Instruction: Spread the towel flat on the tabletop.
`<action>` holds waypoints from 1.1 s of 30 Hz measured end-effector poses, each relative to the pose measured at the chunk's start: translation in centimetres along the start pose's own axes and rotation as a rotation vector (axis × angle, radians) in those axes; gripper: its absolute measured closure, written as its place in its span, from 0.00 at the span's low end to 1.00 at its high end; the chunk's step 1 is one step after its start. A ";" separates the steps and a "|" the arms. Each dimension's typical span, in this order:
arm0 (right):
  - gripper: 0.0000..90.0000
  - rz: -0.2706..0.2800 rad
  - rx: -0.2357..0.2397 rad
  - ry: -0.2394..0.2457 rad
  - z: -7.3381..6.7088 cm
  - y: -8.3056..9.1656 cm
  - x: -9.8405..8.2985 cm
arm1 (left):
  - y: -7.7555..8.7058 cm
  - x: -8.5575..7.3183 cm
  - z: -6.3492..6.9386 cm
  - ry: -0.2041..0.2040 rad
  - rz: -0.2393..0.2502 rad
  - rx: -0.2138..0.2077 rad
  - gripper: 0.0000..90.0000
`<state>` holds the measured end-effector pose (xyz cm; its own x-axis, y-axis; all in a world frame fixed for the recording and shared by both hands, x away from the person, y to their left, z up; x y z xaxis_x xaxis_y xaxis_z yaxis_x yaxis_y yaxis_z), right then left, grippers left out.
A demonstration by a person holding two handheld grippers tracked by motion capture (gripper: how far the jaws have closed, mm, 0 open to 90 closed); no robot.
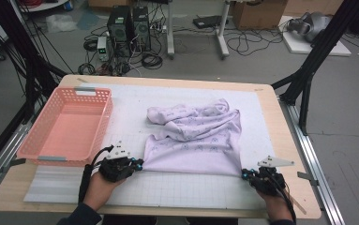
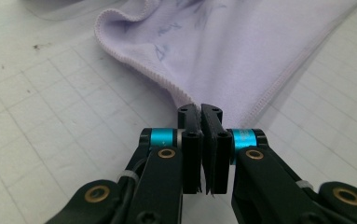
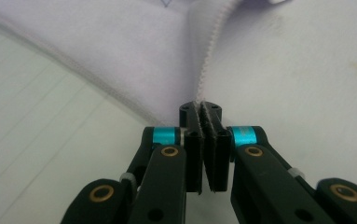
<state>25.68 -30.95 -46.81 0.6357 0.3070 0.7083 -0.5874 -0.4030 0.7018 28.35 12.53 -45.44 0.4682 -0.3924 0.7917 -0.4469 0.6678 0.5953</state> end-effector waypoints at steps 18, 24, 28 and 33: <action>0.66 0.033 0.074 -0.050 -1.9 6.5 -4.1 | 2.5 -2.4 4.1 -0.002 0.032 -0.068 0.51; 0.58 0.146 -0.031 -0.120 -0.2 4.6 -1.7 | 0.7 0.3 0.8 0.087 0.115 -0.024 0.46; 0.59 0.104 -0.097 -0.099 0.5 1.8 -0.2 | -2.3 1.4 -0.5 0.103 0.075 -0.005 0.46; 0.59 0.052 -0.137 -0.076 1.0 -1.1 0.9 | -5.4 1.9 -0.6 0.071 -0.006 0.010 0.46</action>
Point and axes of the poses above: each handheld gripper's, and its own axes: y roughly backward along the jaws, x roughly out of its top, z roughly to its right, the point moved 4 cm from there along -y, roughly forward along the jaws, and after that the axes turned 2 degrees about -x, right-handed, at the moved point
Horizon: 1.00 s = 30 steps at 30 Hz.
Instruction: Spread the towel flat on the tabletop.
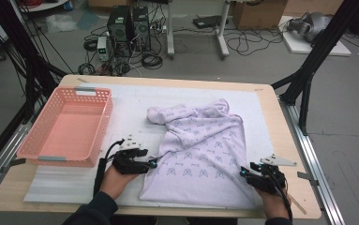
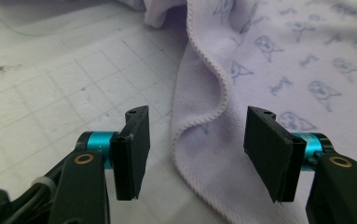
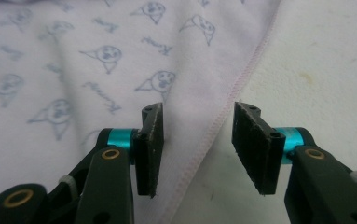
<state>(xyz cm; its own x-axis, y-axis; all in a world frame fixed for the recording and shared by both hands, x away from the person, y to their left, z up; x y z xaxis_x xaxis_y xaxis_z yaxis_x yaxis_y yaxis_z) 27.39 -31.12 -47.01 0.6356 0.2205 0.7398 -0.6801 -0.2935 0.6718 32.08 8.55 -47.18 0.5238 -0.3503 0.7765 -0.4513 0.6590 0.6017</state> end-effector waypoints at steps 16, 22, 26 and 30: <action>0.96 -0.070 0.134 0.029 -0.9 2.0 -1.7 | 4.4 -2.4 1.3 -0.046 -0.027 -0.068 0.97; 0.96 -0.082 0.195 0.061 -1.9 4.3 -2.7 | 7.0 -3.3 2.5 -0.068 -0.027 -0.117 0.97; 0.96 -0.047 0.216 0.059 -2.1 5.6 -2.4 | 7.6 -3.2 2.4 -0.064 0.010 -0.105 0.97; 0.96 -0.026 0.159 0.051 -1.3 3.9 -1.3 | 5.8 -2.0 0.8 -0.036 0.040 -0.043 0.96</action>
Point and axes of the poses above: each handheld gripper's, and its own axes: y roughly backward along the jaws, x roughly out of its top, z roughly to its right, the point moved 4 cm from there along -y, roughly forward along the jaws, and after that the axes turned 2 degrees about -x, right-handed, at the moved point
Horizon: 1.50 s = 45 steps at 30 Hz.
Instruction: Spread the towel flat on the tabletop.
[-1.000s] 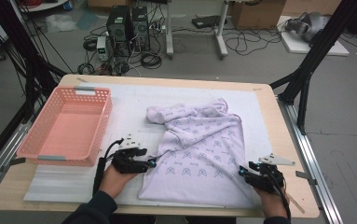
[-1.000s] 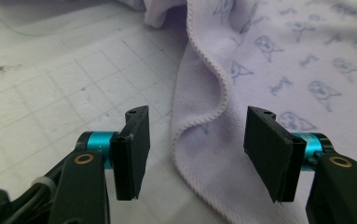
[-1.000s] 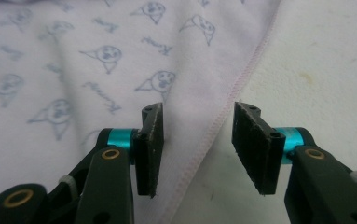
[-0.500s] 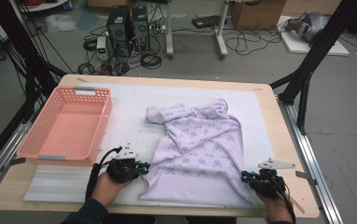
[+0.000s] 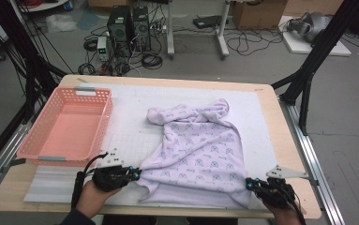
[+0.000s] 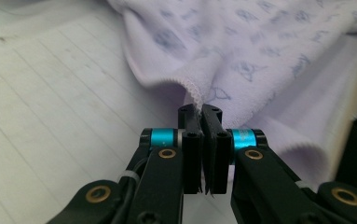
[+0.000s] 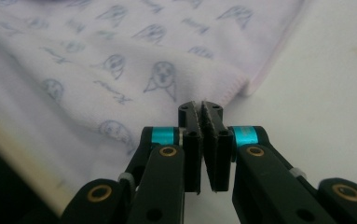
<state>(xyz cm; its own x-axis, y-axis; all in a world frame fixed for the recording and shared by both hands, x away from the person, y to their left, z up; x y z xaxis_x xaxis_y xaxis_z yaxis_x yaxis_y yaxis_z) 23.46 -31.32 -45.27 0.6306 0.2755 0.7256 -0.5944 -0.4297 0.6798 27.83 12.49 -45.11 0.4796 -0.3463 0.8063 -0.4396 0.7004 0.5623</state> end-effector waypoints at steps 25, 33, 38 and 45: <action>0.68 0.075 -0.100 0.061 0.6 -1.7 0.8 | 0.2 -1.3 -0.8 0.112 0.061 0.042 0.55; 0.70 0.034 -0.085 0.070 -0.3 -1.2 -1.4 | 0.1 -3.4 1.0 0.097 0.020 0.055 0.57; 0.91 0.022 -0.074 0.051 -0.4 -1.0 -2.0 | 0.3 -3.9 2.1 0.009 0.001 0.087 0.88; 0.98 -0.010 -0.031 0.039 -1.3 0.5 -3.0 | 2.4 -4.8 3.4 0.047 -0.034 0.011 0.98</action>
Point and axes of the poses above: each handheld gripper's, and its own axes: y roughly backward along the jaws, x roughly out of its top, z roughly to its right, the point moved 4 cm from there along -y, roughly forward along the jaws, and after that the axes turned 2 degrees about -x, right-handed, at the moved point
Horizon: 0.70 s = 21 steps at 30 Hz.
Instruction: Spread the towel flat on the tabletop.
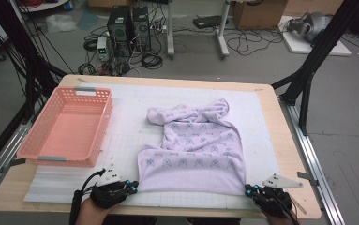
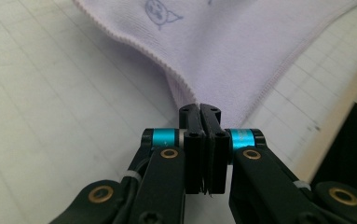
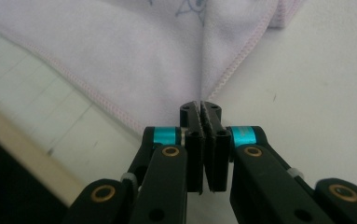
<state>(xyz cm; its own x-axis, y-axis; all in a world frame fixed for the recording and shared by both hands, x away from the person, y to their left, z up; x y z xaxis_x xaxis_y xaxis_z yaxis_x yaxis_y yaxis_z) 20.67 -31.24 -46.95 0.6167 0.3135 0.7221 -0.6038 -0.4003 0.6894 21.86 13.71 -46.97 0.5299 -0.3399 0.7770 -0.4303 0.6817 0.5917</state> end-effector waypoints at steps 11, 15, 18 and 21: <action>0.98 -0.002 0.084 0.059 -2.6 4.7 -2.1 | 3.8 -2.1 3.1 -0.020 -0.032 -0.106 0.98; 0.98 -0.089 0.105 0.067 -3.2 5.9 -3.7 | 4.0 -3.4 5.0 -0.059 -0.091 -0.158 0.97; 0.93 -0.136 0.141 0.066 -3.4 6.6 -5.2 | 3.9 -3.5 5.6 -0.057 -0.103 -0.102 0.78; 0.73 -0.054 0.114 0.023 -2.8 6.7 -4.6 | 3.9 -1.9 4.3 -0.021 0.000 -0.025 0.52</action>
<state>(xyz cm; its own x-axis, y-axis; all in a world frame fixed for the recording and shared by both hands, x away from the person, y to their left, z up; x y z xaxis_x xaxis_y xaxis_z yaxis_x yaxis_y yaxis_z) 12.36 -32.92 -45.47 0.6344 0.3561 0.6861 -0.5078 -0.4772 0.7172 16.03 14.22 -45.17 0.5145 -0.3532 0.7814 -0.4115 0.6978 0.5863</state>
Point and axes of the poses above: each handheld gripper's, and its own axes: y roughly backward along the jaws, x roughly out of its top, z roughly to its right, the point moved 4 cm from there along -y, roughly forward along the jaws, and after that the axes turned 2 degrees about -x, right-handed, at the moved point
